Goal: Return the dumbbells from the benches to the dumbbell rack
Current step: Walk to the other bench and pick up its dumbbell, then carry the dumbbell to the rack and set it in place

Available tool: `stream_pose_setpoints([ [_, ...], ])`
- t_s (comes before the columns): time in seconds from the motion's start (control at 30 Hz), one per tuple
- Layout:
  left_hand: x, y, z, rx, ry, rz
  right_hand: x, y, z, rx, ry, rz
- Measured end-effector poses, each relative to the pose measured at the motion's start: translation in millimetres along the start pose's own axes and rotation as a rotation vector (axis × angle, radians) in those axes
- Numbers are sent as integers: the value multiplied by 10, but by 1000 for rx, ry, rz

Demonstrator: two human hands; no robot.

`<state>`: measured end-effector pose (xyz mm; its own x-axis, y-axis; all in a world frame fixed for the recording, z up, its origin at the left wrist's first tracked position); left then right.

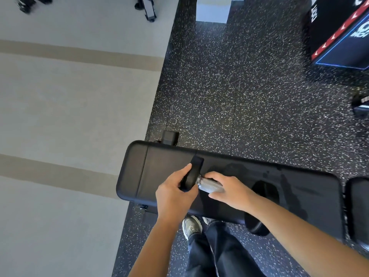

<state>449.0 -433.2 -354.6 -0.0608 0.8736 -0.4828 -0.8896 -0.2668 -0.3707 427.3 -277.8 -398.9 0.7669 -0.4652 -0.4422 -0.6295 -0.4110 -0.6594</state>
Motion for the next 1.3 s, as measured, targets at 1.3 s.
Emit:
stream_pose_setpoints([
  [1.3,963,-3008,2141,865,259,-925,459,-4363,248,494,365,544],
])
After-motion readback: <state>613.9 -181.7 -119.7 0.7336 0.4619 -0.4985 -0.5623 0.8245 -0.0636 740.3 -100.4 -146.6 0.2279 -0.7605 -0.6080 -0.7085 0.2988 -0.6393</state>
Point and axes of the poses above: each hand's wrist, its own y-axis towards the middle knuckle, its own x-axis out of the palm, z = x × y, the point moved 7 cm from there along y, towards the middle knuckle, and after that the axes turned 2 degrees about -x, right-handed, at the moved point
